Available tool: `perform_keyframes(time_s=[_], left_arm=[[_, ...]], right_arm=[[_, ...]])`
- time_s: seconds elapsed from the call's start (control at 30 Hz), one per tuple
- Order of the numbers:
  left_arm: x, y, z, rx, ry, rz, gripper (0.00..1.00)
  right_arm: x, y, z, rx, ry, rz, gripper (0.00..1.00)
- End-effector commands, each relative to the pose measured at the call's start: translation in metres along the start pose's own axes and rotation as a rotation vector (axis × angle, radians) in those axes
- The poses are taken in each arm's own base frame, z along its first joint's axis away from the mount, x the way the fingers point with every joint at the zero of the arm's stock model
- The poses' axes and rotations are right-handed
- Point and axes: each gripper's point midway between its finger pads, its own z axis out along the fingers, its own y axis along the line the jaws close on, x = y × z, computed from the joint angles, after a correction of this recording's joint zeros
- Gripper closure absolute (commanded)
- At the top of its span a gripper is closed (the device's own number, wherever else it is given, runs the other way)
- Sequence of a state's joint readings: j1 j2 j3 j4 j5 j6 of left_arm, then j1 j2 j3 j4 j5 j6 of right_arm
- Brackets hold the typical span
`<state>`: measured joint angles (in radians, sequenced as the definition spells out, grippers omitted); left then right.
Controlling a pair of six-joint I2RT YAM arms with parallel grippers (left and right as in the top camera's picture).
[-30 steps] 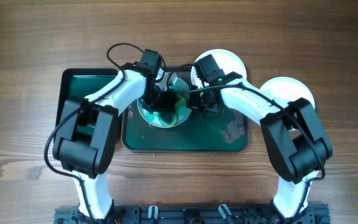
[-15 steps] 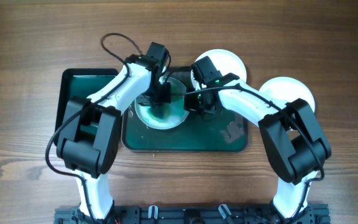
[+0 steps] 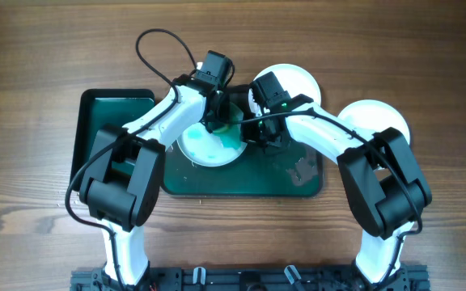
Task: Clean dirty plates on tray and stack at the side
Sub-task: 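Scrub the held plate with the sponge in the left gripper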
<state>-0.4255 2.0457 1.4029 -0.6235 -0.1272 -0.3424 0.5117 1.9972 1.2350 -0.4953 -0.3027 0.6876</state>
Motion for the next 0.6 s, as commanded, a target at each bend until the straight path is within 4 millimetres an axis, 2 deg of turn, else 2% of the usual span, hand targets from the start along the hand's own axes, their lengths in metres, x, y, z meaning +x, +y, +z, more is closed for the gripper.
perform_keyframes(time_s=[0.0,0.07,0.13,0.23,0.27,0.3,0.33,0.4,0.43,0.5,0.57], left_arm=[[-0.011,0.069,-0.009,-0.361,-0.1,-0.128,0.96],[0.005,0.074,-0.011,-0.387,-0.038,-0.143,0.96],[0.036,0.063,-0.009,-0.31,0.113,-0.145,0.96],[0.073,0.041,-0.012,-0.175,0.301,-0.158,0.96],[0.088,0.028,-0.016,-0.095,0.389,-0.15,0.96],[0.096,0.017,-0.021,-0.025,0.444,-0.117,0.96],[0.101,0.003,-0.034,0.07,0.502,-0.068,0.96],[0.088,-0.006,-0.052,0.119,0.484,-0.035,0.96],[0.064,-0.012,-0.076,0.155,0.406,-0.028,0.96],[0.027,-0.014,-0.109,0.197,0.271,-0.038,0.96],[-0.011,0.012,-0.14,0.155,0.113,-0.083,0.96]], right_arm=[[0.013,-0.009,0.01,0.037,0.039,-0.003,0.95],[0.012,-0.01,0.01,0.04,0.037,-0.003,0.96],[0.012,-0.012,0.01,0.049,0.036,-0.002,0.96],[0.013,-0.012,0.01,0.051,0.038,-0.001,0.96],[0.013,-0.012,0.01,0.051,0.039,-0.001,0.96],[0.014,-0.013,0.01,0.053,0.041,0.0,0.96],[0.014,-0.013,0.01,0.055,0.043,0.0,0.96],[0.015,-0.013,0.01,0.055,0.045,-0.014,0.96],[0.015,-0.013,0.01,0.056,0.047,-0.021,0.96],[0.015,-0.013,0.01,0.056,0.047,-0.025,0.96],[0.014,-0.011,0.006,0.05,0.041,-0.043,0.96]])
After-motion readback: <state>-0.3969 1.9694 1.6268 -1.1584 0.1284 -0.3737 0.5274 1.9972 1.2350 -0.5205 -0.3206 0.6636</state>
